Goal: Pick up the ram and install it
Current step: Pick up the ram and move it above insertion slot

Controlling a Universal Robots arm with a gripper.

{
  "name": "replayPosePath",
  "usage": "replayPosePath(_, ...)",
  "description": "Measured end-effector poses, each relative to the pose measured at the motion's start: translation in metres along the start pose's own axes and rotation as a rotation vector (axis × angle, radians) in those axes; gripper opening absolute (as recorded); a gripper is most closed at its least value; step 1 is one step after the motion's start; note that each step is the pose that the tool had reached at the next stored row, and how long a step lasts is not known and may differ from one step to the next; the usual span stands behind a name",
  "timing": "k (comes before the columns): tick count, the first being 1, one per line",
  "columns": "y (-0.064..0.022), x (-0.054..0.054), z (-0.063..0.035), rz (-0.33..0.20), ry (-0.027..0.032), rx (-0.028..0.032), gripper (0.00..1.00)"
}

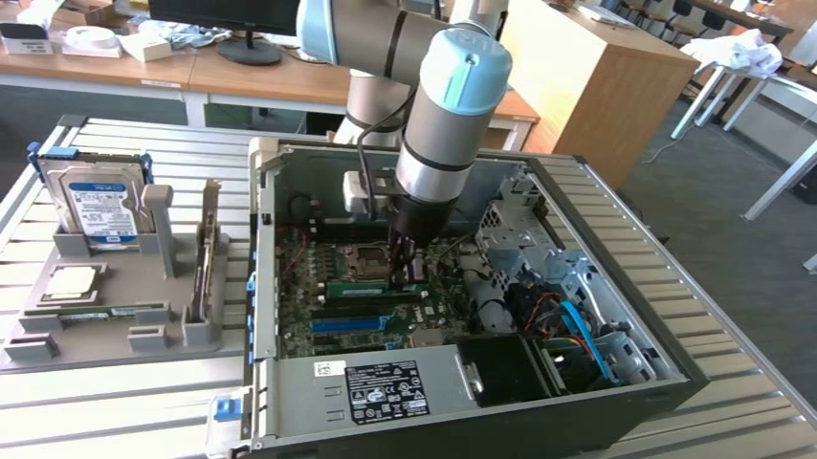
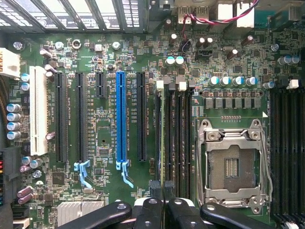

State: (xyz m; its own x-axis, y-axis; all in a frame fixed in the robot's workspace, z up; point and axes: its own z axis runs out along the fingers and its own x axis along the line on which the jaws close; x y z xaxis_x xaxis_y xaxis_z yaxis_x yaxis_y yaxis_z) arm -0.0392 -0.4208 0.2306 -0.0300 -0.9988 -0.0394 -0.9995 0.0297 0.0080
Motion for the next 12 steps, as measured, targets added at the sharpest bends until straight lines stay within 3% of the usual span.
replayPosePath(12,-0.0001,-0.0001,-0.0012,0.0,-0.0003,-0.0016,0.12)
